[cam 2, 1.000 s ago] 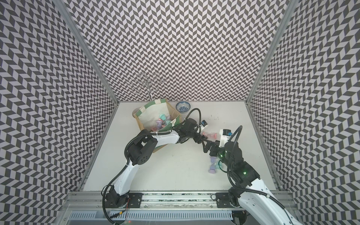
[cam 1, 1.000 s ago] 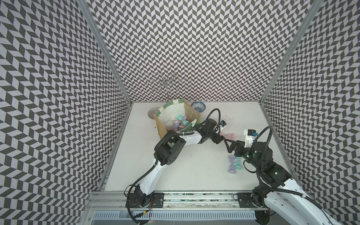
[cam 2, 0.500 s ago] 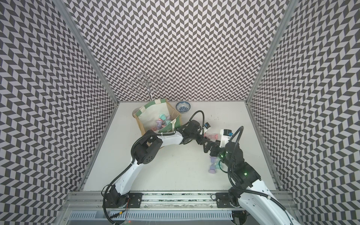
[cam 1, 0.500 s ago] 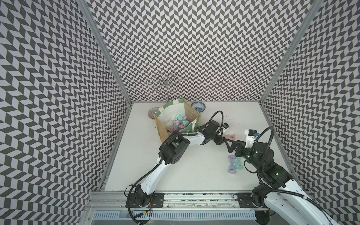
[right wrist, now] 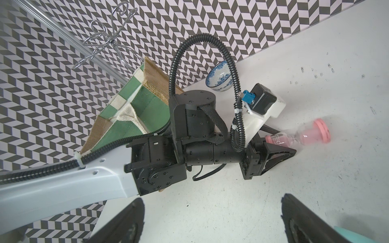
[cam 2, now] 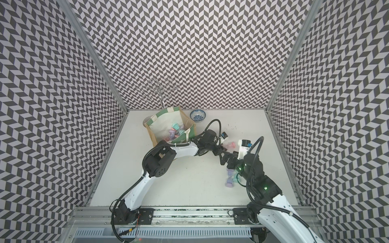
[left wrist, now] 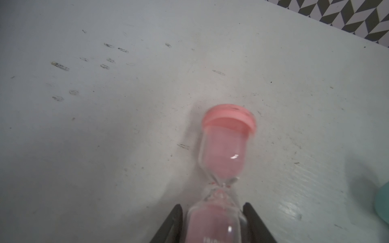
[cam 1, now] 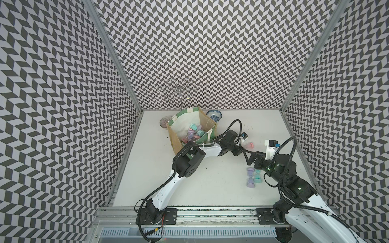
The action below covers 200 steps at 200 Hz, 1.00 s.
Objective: Put the hourglass into the canvas bag
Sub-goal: Pick up the hourglass from the center of the board.
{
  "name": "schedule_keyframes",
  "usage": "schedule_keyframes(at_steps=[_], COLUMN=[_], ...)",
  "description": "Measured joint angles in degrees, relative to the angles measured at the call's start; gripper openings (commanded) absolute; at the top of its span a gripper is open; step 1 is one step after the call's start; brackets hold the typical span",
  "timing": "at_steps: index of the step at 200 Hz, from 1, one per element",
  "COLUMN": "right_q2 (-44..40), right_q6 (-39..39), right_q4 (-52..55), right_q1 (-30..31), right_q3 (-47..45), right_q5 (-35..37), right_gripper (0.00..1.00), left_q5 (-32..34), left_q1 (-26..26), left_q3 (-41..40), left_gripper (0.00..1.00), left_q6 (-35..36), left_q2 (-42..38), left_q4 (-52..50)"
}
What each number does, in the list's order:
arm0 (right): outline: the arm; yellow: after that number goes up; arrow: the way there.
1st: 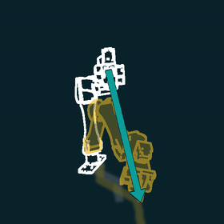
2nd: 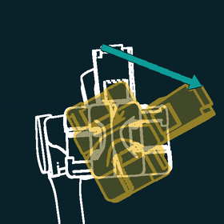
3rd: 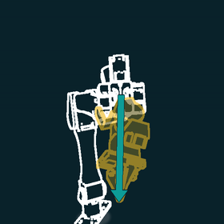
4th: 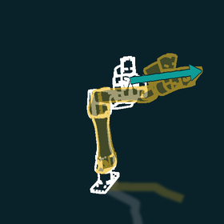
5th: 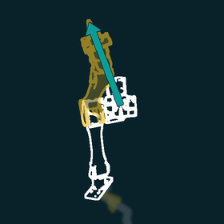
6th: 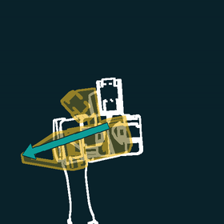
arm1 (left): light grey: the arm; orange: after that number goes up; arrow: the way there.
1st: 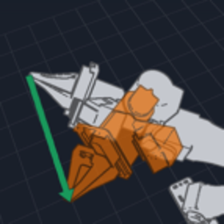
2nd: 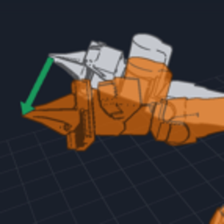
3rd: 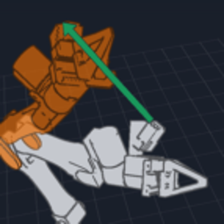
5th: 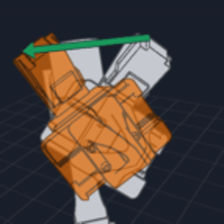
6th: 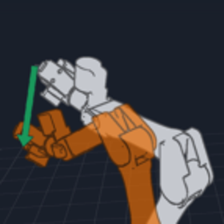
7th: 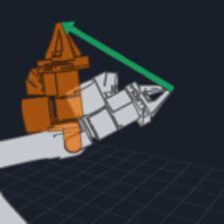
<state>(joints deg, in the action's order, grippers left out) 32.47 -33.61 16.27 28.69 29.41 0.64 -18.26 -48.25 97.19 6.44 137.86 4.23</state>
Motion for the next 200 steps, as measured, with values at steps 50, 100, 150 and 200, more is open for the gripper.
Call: schedule_keyframes(at_steps=[50, 100, 150, 200], right_q2=[0.1, 0.2, -0.4, -1.7], right_q6=[0.0, 0.0, 0.1, 0.6], right_q4=[-0.1, 0.0, -0.1, -0.6], right_q1=[-0.1, -0.1, -0.1, -0.1], right_q3=[-0.5, -0.5, -0.5, -0.4], right_q5=[0.0, 0.0, 0.0, -1.0], right_gripper=[0.99, 0.99, 0.99, 0.99], left_q5=[0.1, 1.3, 3.5, 6.6], left_q1=[-0.1, -0.1, -0.2, -0.5], left_q3=[-3.8, -7.5, -10.6, -14.8], left_gripper=[0.38, 0.33, 0.27, 0.24], left_q6=[-0.1, -1.0, -2.4, -4.7], left_q2=[-2.1, -7.0, -13.7, -23.6], left_q4=[1.8, 2.3, 2.8, 2.1])
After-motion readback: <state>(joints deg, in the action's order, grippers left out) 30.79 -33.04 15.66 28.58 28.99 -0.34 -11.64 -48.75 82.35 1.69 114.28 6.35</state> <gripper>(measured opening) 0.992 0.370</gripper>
